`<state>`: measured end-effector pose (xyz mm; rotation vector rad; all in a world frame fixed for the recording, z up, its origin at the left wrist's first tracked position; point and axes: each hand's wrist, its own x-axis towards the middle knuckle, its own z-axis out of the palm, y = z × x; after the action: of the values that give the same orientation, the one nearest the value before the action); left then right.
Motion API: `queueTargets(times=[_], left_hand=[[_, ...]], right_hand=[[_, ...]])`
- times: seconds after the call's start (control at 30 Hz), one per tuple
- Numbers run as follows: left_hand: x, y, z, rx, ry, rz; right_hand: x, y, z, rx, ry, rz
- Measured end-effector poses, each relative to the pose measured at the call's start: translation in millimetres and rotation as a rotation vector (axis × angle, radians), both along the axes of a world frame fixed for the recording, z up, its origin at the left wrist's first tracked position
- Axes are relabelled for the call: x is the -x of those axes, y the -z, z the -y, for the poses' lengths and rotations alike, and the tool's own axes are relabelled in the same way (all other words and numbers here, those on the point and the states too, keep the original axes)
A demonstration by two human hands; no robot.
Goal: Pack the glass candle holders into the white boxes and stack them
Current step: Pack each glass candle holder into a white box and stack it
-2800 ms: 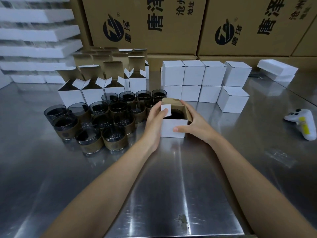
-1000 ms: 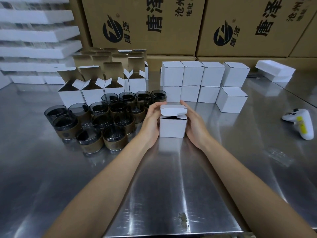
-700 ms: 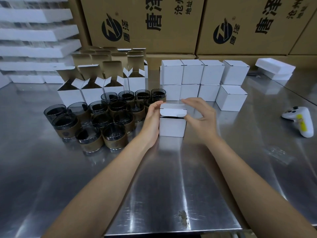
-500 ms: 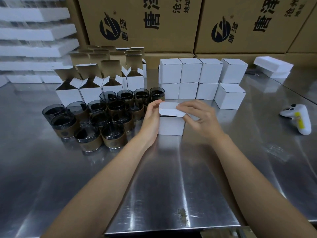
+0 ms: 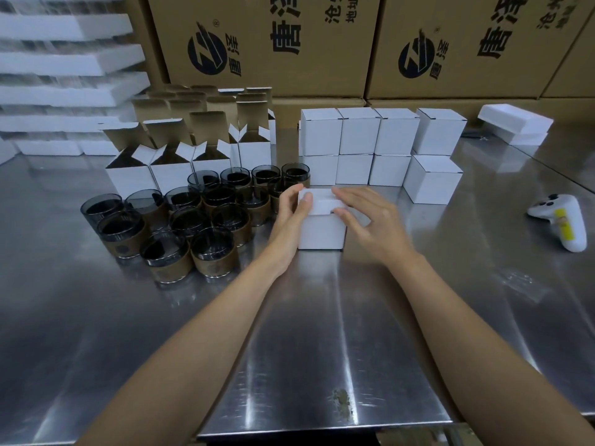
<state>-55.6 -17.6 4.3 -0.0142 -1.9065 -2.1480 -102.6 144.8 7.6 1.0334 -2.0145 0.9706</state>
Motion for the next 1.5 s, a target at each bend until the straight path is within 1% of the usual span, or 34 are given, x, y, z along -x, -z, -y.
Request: queueTargets(times=[0.07,0.17,0.33,0.43,0.5,0.57,0.7,0.73,0.77,0.87,0.9,0.93,1.0,1.03,1.1,1.17,1.27,1.37,1.5], left_hand=[[0.7,1.3,-0.9,0.090,-0.038,-0.024],[1.1,1.4,-1.9,0.170,-0.077,-0.070],[-0.1,2.6,0.3,0.315,-0.036,-0.107],[-0.3,3.9,4.2,0.374,0.007,-0.111],[0.4,3.9,5.3,0.369,0.017,-0.096],[1.0,2.0,4.2,0.318,0.026,-0.067],[0.9,-1.4,2.9,0.199,0.055,-0.013],[1.2,-2.2,2.5,0.180,0.054,0.004],[1.0,-3.2,2.0,0.157,0.051,0.022],[0.9,-6.2,-0.2,0.086,0.049,0.069],[0.7,-6.4,-1.1,0.072,0.044,0.074],[0.3,-6.1,-2.0,0.065,0.037,0.077],[-0.8,-5.2,-3.4,0.065,0.018,0.080],[-1.4,-5.0,-3.5,0.063,0.011,0.081],[-1.9,-5.6,-3.2,0.052,0.005,0.082],[-2.4,-6.2,-2.8,0.045,0.010,0.076],[-1.7,-6.8,-2.2,0.036,0.031,0.078],[0.5,-7.9,-1.1,0.018,0.031,0.085],[-0.2,-5.7,-3.5,0.007,-0.007,0.084]], right_hand=[[-1.7,-0.7,3.5,0.032,0.005,0.031],[-3.9,-1.2,7.7,0.089,-0.016,0.105],[-7.9,-2.9,9.2,0.208,-0.053,0.248],[-8.5,-3.9,9.1,0.233,-0.035,0.305],[-8.6,-3.9,10.1,0.232,-0.015,0.322],[-10.0,-3.1,12.0,0.242,-0.018,0.351],[-12.9,-3.8,15.5,0.318,-0.091,0.481],[-12.7,-3.6,17.6,0.314,-0.103,0.536],[-12.6,-3.8,19.5,0.334,-0.141,0.639],[-12.4,-7.6,22.8,0.572,-0.361,1.099],[-11.4,-7.6,21.7,0.634,-0.425,1.191],[-10.1,-7.1,20.6,0.666,-0.460,1.229],[-8.1,-4.8,20.1,0.736,-0.467,1.244],[-8.0,-4.0,20.5,0.765,-0.428,1.242],[-7.7,-1.4,21.8,0.733,-0.309,1.221],[-8.3,0.0,22.1,0.681,-0.259,1.185],[-5.1,0.8,19.5,0.691,-0.303,1.156],[-2.9,-1.6,16.8,0.643,-0.326,1.146],[-2.0,-2.4,15.4,0.697,-0.327,1.152]])
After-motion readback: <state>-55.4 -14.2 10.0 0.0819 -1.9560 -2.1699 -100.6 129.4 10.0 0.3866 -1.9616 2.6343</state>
